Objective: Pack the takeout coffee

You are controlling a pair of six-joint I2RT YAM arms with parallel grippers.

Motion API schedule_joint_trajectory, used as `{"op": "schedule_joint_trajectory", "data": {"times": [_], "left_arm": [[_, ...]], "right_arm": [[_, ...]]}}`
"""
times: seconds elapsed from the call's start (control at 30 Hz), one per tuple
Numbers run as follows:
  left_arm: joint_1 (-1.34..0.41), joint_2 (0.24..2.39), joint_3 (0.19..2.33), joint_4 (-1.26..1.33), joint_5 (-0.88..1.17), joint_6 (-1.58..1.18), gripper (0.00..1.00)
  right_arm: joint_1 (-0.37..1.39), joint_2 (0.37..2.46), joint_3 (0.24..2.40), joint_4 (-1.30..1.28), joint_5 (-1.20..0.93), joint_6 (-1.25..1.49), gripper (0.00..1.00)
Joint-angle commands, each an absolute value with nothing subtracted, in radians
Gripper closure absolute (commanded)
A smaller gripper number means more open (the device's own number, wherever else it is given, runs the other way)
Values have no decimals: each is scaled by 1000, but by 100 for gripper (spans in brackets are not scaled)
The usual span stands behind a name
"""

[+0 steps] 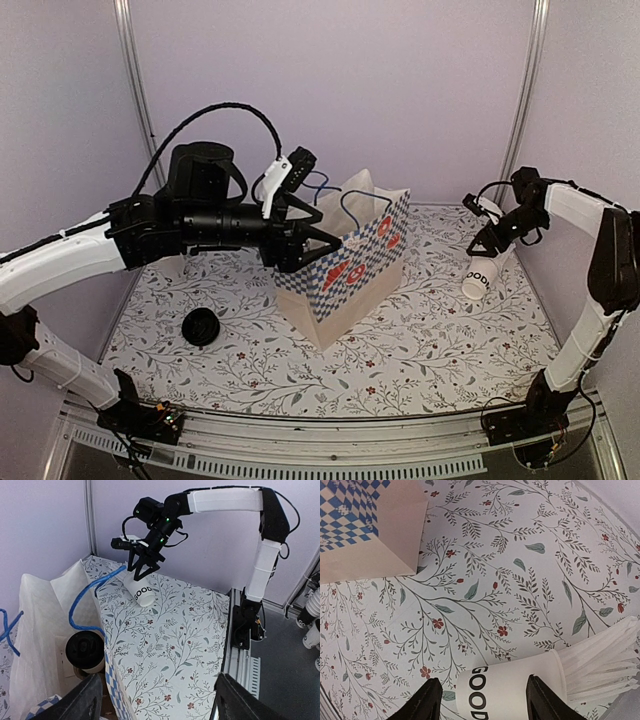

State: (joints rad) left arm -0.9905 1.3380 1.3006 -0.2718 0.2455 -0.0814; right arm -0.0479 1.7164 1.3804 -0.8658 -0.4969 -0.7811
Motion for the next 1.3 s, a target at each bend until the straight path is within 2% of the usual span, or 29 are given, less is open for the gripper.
{"op": "schedule_joint_trajectory", "data": {"times": [0.0, 0.63, 0.97, 1.27], "left_arm": [[-1017, 1356, 1303, -247, 243, -76, 20], [-1045, 1295, 1220, -232, 207, -100, 20], [-1053, 1296, 1220, -230, 210, -103, 20], [-1069, 1286, 1194, -218, 199, -108, 20]], "right_arm": [[-61, 1715, 1383, -748, -449, -650, 40], [-159, 1867, 1508, -849, -463, -698, 40], [-164, 1876, 1488, -838, -407, -758, 41], [-164, 1853, 1400, -715, -419, -666, 37]]}}
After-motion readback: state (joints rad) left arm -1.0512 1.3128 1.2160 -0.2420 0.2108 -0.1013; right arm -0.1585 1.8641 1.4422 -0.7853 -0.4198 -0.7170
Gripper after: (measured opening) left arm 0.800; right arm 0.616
